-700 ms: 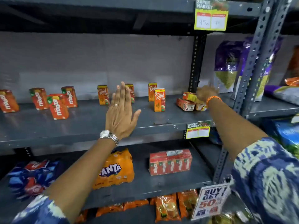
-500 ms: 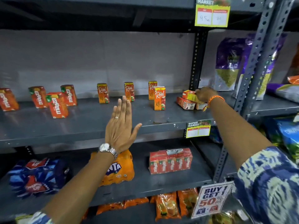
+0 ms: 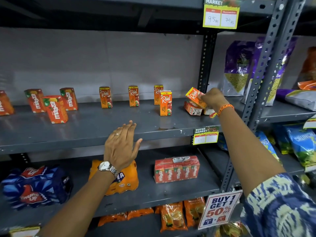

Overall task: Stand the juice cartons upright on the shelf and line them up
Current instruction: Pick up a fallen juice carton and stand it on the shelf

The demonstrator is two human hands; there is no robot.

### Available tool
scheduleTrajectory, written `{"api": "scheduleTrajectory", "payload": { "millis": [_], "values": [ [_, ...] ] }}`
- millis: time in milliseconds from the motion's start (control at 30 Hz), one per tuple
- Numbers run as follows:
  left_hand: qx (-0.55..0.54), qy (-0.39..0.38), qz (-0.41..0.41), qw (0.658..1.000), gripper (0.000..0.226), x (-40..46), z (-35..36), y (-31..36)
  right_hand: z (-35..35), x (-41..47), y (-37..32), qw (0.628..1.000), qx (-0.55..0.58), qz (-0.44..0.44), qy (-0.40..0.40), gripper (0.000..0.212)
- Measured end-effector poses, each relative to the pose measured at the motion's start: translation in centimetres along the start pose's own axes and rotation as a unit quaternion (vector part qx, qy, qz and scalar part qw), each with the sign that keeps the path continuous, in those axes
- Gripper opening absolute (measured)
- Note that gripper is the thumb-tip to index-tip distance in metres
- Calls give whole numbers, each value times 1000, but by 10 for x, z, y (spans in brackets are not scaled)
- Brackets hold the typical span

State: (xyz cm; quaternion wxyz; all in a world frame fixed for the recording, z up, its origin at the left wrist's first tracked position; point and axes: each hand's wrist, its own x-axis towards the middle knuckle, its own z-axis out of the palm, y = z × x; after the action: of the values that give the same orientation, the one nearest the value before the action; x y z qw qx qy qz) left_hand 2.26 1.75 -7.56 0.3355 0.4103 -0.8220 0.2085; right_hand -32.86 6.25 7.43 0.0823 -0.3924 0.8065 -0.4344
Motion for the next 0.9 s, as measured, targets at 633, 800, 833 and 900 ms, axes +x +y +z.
{"api": "scheduleTrajectory", "payload": {
  "millis": [633,800,833,900],
  "values": [
    [-11,-11,1,1000,60,-1,-10,-4,29,-62,-13,903,406,-101,-96,28],
    [-8,-27,-38,999,63,-21,-25,-49,76,-75,-53,907,375,-146,-124,26],
    [7,-17,-77,997,63,-37,-37,-75,103,-86,-80,905,359,-158,-164,26],
    [-2,-21,-75,997,64,-39,-41,-90,110,-93,-97,909,339,-180,-164,22]
  ]
}}
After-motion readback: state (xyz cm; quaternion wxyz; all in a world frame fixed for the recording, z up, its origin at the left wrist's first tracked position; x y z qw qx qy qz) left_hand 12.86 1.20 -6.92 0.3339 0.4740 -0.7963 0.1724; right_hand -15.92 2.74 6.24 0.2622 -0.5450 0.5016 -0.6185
